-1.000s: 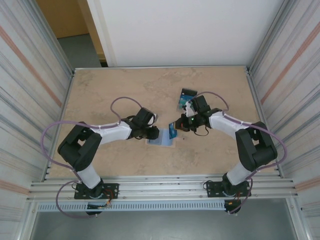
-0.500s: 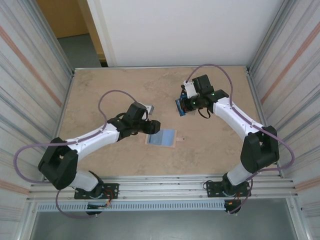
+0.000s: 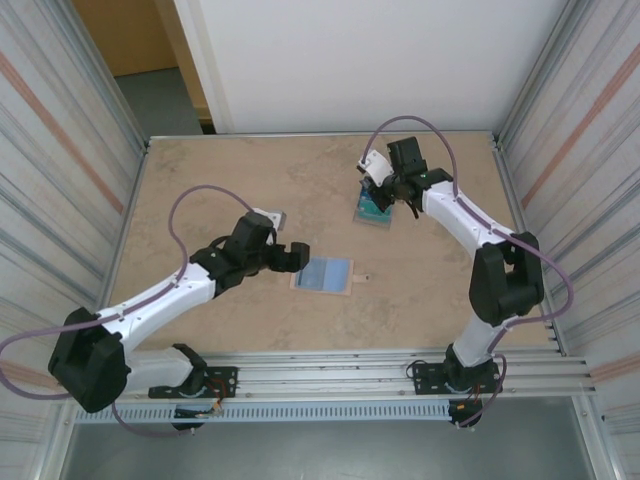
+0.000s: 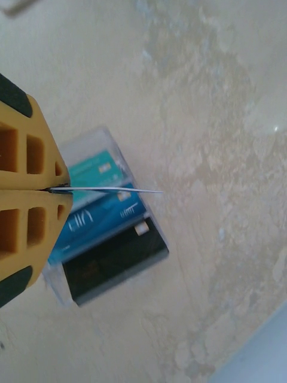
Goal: Take the credit cards out of the card holder
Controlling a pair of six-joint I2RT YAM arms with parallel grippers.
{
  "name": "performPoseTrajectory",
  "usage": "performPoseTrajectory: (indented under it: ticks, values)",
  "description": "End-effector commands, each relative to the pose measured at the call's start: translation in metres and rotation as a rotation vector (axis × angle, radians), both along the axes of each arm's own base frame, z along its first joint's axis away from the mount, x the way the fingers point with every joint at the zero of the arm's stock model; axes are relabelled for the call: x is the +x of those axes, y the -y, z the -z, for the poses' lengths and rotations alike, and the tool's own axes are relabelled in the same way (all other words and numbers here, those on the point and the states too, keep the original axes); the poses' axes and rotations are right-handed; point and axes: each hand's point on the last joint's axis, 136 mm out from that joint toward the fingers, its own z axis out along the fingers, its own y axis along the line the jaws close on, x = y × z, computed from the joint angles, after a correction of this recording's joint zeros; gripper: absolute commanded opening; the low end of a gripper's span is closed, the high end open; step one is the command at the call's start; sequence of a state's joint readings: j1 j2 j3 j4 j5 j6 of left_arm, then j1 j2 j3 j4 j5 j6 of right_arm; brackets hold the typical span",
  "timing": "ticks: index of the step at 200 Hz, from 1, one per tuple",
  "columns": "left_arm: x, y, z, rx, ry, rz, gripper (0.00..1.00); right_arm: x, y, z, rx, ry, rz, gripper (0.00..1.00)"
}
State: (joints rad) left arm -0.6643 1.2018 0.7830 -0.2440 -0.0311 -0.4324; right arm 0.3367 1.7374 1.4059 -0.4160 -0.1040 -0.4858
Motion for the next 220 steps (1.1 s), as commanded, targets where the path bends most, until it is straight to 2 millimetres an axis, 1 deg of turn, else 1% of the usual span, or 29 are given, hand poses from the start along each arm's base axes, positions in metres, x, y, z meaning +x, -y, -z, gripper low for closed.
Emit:
performPoseTrajectory:
  ticks: [1,29,67,147,193,220]
  values:
    - [-0.001,-0.020,0.001,0.018,0.009,-0.070,0.99,0.018,0.010,0.005,-0.087,0.034,-0.065,0.00]
    - [-0.001,-0.028,0.000,0.015,0.011,-0.098,0.99,0.029,0.017,0.017,-0.101,0.016,-0.095,0.00]
    - [0.001,-0.033,0.002,0.016,0.008,-0.115,0.99,0.036,0.023,0.032,-0.128,-0.019,-0.126,0.00]
    - [0.003,-0.036,0.002,0.014,0.004,-0.130,0.99,0.035,0.018,0.051,-0.125,-0.057,-0.171,0.00]
    - [0.004,-0.036,0.000,0.010,0.008,-0.131,0.99,0.039,0.021,0.063,-0.151,-0.079,-0.184,0.00]
    - [0.005,-0.037,-0.001,-0.003,0.004,-0.131,0.98,0.037,0.022,0.069,-0.162,-0.097,-0.196,0.00]
